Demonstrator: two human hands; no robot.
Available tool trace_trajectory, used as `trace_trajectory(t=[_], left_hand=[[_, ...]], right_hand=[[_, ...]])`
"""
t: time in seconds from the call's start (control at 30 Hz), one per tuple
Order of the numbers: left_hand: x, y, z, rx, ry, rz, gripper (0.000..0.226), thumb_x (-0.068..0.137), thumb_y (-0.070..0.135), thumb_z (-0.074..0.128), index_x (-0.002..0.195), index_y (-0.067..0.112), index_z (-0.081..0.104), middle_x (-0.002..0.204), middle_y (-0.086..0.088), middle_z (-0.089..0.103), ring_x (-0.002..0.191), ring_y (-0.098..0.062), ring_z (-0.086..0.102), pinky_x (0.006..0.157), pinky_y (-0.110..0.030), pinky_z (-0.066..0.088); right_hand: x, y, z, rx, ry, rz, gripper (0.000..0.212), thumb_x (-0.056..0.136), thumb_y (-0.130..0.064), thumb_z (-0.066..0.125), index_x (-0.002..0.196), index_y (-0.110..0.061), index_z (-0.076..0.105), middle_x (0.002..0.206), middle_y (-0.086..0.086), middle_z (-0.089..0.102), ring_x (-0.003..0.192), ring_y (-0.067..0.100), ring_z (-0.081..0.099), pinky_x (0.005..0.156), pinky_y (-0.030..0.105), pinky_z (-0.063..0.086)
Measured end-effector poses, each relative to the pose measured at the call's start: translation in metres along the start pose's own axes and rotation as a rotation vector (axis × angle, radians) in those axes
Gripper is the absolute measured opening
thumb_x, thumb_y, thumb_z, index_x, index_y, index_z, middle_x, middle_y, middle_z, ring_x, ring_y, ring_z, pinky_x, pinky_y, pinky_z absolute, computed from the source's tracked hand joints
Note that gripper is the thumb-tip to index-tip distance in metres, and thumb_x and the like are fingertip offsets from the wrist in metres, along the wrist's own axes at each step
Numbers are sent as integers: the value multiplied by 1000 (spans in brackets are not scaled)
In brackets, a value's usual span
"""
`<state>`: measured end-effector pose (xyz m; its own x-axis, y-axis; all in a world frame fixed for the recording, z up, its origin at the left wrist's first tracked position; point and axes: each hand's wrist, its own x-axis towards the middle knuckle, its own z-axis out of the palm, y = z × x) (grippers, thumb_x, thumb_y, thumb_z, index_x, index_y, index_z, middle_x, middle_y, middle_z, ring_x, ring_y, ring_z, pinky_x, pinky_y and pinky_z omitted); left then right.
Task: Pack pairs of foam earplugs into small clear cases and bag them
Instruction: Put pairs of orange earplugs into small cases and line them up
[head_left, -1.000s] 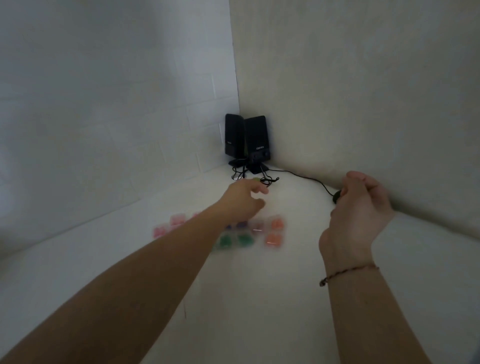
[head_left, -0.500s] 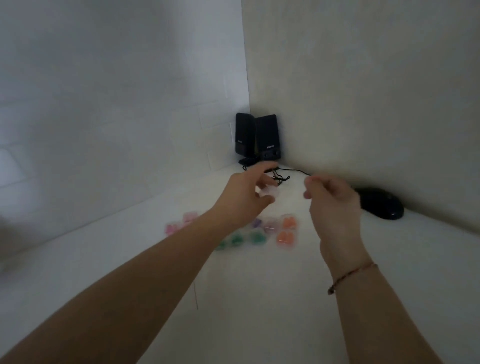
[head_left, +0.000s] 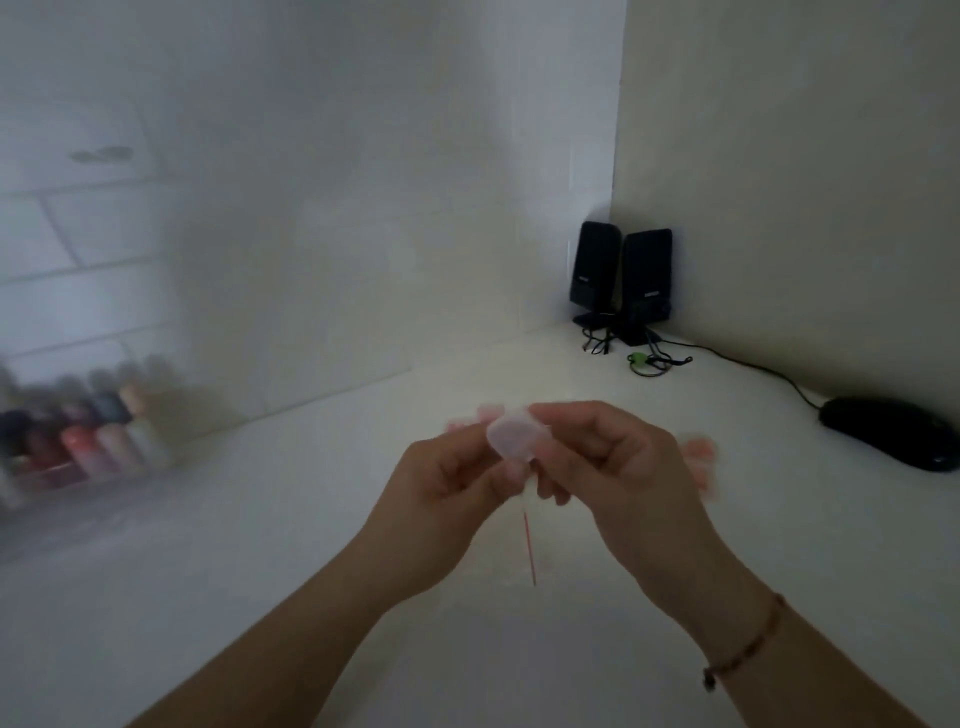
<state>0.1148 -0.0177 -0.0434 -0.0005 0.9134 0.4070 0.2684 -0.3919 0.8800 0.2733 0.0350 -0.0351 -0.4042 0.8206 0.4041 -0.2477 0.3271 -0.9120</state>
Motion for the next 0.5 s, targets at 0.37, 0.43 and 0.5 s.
trace_trajectory(t=[0.37, 0.43, 0.5], left_hand=[[-8, -4, -10, -369, -2, -212, 34, 94, 31, 53, 122, 16, 67, 118, -9, 70, 110, -25, 66, 94, -45, 52], [-9, -4, -9, -436, 20, -222, 37, 84, 29, 64, 118, 16, 68, 113, -13, 71, 105, -29, 68, 92, -45, 54], [-9, -5, -8, -498, 36, -222, 39, 77, 25, 70, 114, 14, 69, 109, -15, 72, 95, -28, 70, 88, -43, 56]], right_hand=[[-5, 11, 5, -484, -7, -286, 22, 83, -44, 67, 105, -42, 66, 91, -12, 69, 76, 15, 64, 62, 31, 54], [-5, 11, 4, -600, -3, -349, 32, 78, -49, 67, 109, -43, 63, 98, -15, 63, 80, 14, 60, 60, 27, 50], [-4, 9, 4, -650, 15, -390, 38, 75, -50, 68, 112, -43, 62, 101, -20, 61, 83, 7, 58, 60, 16, 45]])
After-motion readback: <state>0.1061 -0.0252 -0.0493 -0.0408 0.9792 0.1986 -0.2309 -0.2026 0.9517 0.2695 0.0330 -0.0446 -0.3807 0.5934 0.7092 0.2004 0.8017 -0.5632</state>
